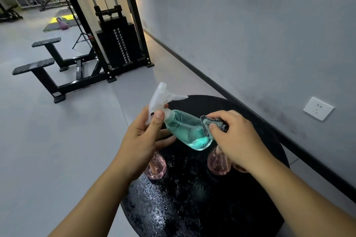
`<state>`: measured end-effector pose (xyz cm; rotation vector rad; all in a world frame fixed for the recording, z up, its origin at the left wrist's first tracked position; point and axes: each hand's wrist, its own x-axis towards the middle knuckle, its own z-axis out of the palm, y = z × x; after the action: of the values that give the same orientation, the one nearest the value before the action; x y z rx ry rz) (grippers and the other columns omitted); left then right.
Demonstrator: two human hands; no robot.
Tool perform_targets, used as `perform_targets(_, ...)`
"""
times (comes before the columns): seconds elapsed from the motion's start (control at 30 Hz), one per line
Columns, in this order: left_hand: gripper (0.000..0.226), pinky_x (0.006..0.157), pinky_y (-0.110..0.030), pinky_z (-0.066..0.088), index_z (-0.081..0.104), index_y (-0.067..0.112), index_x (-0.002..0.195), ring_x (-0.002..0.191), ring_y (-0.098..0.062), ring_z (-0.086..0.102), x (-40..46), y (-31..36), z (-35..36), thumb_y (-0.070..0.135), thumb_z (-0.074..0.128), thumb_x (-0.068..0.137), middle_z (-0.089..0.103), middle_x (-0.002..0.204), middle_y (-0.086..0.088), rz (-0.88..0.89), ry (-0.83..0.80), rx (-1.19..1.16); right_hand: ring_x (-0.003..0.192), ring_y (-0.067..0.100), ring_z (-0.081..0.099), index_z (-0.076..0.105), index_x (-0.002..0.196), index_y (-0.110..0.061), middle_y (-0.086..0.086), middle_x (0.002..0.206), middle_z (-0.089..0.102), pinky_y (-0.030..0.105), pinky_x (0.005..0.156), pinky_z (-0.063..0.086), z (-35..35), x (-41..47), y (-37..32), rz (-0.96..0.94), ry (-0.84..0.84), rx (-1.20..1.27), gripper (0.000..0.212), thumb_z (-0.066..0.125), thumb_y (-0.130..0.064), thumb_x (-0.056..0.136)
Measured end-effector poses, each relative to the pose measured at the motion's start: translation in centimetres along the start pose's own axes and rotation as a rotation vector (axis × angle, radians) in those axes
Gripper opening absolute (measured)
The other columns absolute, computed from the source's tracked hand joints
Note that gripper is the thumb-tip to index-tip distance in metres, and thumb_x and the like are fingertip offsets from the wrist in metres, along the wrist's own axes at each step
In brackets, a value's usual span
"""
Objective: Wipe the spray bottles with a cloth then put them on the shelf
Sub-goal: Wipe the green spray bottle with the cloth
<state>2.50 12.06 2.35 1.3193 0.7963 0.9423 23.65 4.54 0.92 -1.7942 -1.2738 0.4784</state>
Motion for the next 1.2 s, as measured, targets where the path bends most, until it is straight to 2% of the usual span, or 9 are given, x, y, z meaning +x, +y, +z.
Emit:
perform_targets(0.03,0.037,0.082,-0.034,0.065,0.065,0.024,0.130,0.094,-0.025,0.080,0.0,0.0,0.1,0.041,0.054,0.099,0.080,0.106,0.004,-0.011,0.010,-0.024,0.086,0.009,0.068,0.072,0.112,-0.036,-0.016,0.109,0.060,0.014,0.074,0.049,0.0,0.0,0.0,0.012,0.022,0.016,0.022,0.065,-0.022,0.097)
perform_targets(0.2,0.035,0.081,-0.034,0.065,0.064,0.024,0.128,0.098,-0.028,0.080,0.0,-0.1,1.0,0.043,0.053,0.101,0.080,0.111,0.001,-0.050,0.027,-0.066,0.105,-0.007,0.059,0.074,0.111,-0.037,-0.020,0.113,0.061,0.004,0.083,0.046,0.7,-0.9,-1.8,-0.130,0.057,0.090,0.023,0.069,-0.021,0.096)
perform_targets(0.43,0.029,0.087,-0.042,0.066,0.068,0.024,0.125,0.102,-0.039,0.079,0.3,0.2,1.3,0.041,0.052,0.107,0.078,0.121,-0.007,-0.100,0.147,-0.180,0.082,0.006,0.068,0.072,0.107,-0.035,-0.015,0.110,0.059,0.017,0.072,0.052,0.2,-0.1,0.0,0.001,0.085,0.055,0.020,0.066,-0.019,0.095)
perform_targets(0.5,0.028,0.082,-0.040,0.067,0.067,0.024,0.122,0.099,-0.039,0.079,0.1,0.0,1.8,0.043,0.054,0.105,0.078,0.120,-0.007,-0.109,0.162,-0.182,0.091,0.002,0.065,0.072,0.110,-0.032,-0.016,0.111,0.058,0.017,0.078,0.054,0.6,-0.3,-0.4,-0.048,0.109,0.045,0.021,0.067,-0.018,0.095)
perform_targets(0.67,0.030,0.075,-0.033,0.065,0.062,0.018,0.122,0.091,-0.034,0.081,0.0,-0.6,2.9,0.042,0.054,0.105,0.080,0.103,-0.002,-0.108,0.161,-0.161,0.107,0.001,0.057,0.073,0.118,-0.031,-0.019,0.112,0.054,0.008,0.081,0.047,1.9,-1.0,-2.0,-0.272,0.099,-0.053,0.024,0.069,-0.024,0.095)
perform_targets(0.9,0.028,0.079,-0.037,0.066,0.062,0.018,0.119,0.087,-0.031,0.081,0.1,-0.3,2.9,0.042,0.053,0.108,0.078,0.109,-0.007,-0.101,0.219,-0.123,0.096,0.000,0.060,0.072,0.107,-0.034,-0.017,0.109,0.056,0.011,0.077,0.049,1.2,-0.4,-0.6,-0.109,0.097,-0.009,0.021,0.068,-0.020,0.093)
perform_targets(1.0,0.024,0.082,-0.039,0.066,0.061,0.022,0.120,0.090,-0.026,0.081,-0.3,-0.7,3.6,0.041,0.052,0.108,0.079,0.107,-0.006,-0.102,0.195,-0.102,0.103,0.001,0.059,0.073,0.114,-0.032,-0.018,0.111,0.055,0.007,0.079,0.048,1.9,-0.7,-1.4,-0.204,0.112,-0.005,0.022,0.070,-0.023,0.094)
perform_targets(1.1,0.023,0.084,-0.041,0.066,0.063,0.026,0.122,0.088,-0.025,0.081,-0.5,-0.8,3.9,0.042,0.054,0.108,0.080,0.104,-0.005,-0.112,0.180,-0.104,0.109,0.006,0.058,0.074,0.118,-0.029,-0.016,0.112,0.054,0.016,0.086,0.050,2.5,-1.0,-2.4,-0.342,0.101,-0.052,0.025,0.072,-0.024,0.094)
perform_targets(1.2,0.025,0.077,-0.036,0.066,0.063,0.020,0.122,0.086,-0.024,0.081,-0.3,-0.5,3.6,0.039,0.053,0.109,0.080,0.101,-0.004,-0.111,0.198,-0.122,0.104,0.005,0.059,0.073,0.112,-0.031,-0.016,0.110,0.054,0.015,0.082,0.051,2.0,-0.7,-2.0,-0.297,0.099,-0.053,0.023,0.070,-0.021,0.092)
